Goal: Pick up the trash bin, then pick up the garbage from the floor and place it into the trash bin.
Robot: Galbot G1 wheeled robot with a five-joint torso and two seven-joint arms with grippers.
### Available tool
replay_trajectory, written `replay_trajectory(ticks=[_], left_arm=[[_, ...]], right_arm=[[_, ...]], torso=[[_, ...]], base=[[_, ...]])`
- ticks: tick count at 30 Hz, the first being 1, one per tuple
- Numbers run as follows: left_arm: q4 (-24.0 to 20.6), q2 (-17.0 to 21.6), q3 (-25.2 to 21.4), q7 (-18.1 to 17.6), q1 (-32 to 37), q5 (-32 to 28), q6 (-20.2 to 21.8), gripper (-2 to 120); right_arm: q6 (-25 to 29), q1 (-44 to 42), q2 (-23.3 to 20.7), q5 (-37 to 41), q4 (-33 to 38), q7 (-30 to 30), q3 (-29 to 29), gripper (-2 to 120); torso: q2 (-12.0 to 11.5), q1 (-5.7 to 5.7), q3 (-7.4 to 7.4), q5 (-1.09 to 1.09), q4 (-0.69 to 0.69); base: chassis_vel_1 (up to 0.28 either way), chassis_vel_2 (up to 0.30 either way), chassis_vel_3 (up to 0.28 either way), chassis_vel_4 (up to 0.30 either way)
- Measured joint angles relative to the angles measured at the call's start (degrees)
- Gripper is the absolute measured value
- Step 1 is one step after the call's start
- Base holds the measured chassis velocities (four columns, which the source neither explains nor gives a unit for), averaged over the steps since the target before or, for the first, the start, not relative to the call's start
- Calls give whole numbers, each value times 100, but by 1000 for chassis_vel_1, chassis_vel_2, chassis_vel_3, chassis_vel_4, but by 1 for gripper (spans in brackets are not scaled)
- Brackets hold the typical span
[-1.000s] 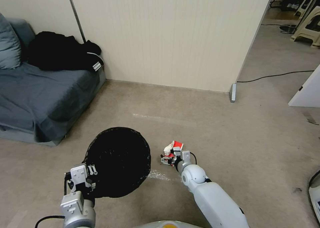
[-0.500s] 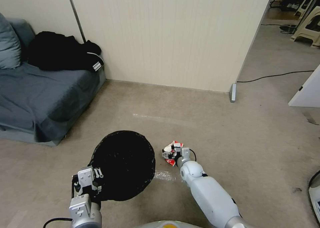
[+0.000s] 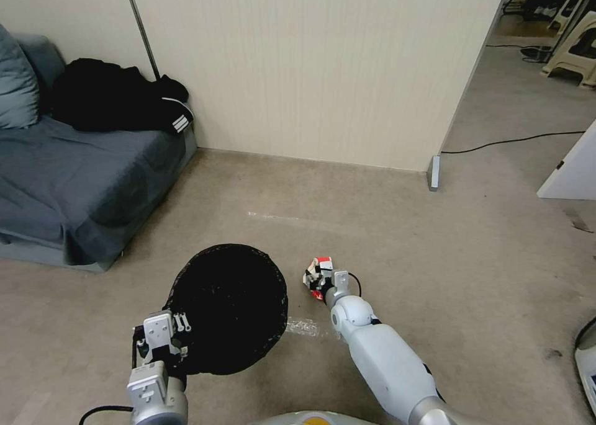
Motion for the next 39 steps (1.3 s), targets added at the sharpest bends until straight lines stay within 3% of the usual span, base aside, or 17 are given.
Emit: replay_trajectory(ticks=[1, 7, 22, 25, 26, 28, 29, 31, 36, 39], left_arm=[[-25, 17, -21, -1, -5, -24, 14, 3], [-35, 18, -11, -5, -9, -33, 23, 3], [-56, 63, 0, -14, -5, -38, 30, 3], [4, 109, 81, -16, -20, -9, 42, 3], [4, 109, 81, -16, -20, -9, 42, 3], [65, 143, 153, -13, -53, 40, 83, 3], [65, 143, 153, -13, -53, 40, 83, 3], [78, 160, 246, -13, -113, 81, 145, 3], [101, 198, 307, 24, -143, 78, 194, 3], [191, 248, 306, 49, -183, 72, 211, 3]], right_arm=[[14, -11, 0, -20, -5, -10, 10, 15], [42, -35, -15, -97, -2, -19, 47, 0], [84, -60, -137, -156, 382, 103, 85, 0], [155, -222, -315, -156, 1255, 178, 46, 0], [155, -222, -315, -156, 1255, 178, 46, 0], [334, -358, -515, -27, 2447, 111, -75, 0], [334, -358, -515, -27, 2447, 111, -75, 0], [549, -514, -771, 160, 3647, -155, -281, 0], [822, -665, -1005, 222, 4710, -556, -503, 0], [1060, -972, -1325, 186, 5786, -1067, -879, 0]], torso=[[0, 0, 0, 0, 0], [0, 0, 0, 0, 0], [0, 0, 0, 1, 0], [0, 0, 0, 1, -1], [0, 0, 0, 1, -1], [0, 0, 0, -1, 0], [0, 0, 0, -1, 0], [0, 0, 0, 1, 1], [1, 0, -1, 1, 1], [1, 0, 0, 0, 0]], base=[[0, 0, 0, 0], [0, 0, 0, 0], [0, 0, 0, 0], [0, 0, 0, 0], [0, 0, 0, 0], [0, 0, 0, 0], [0, 0, 0, 0], [0, 0, 0, 0], [0, 0, 0, 0], [0, 0, 0, 0]])
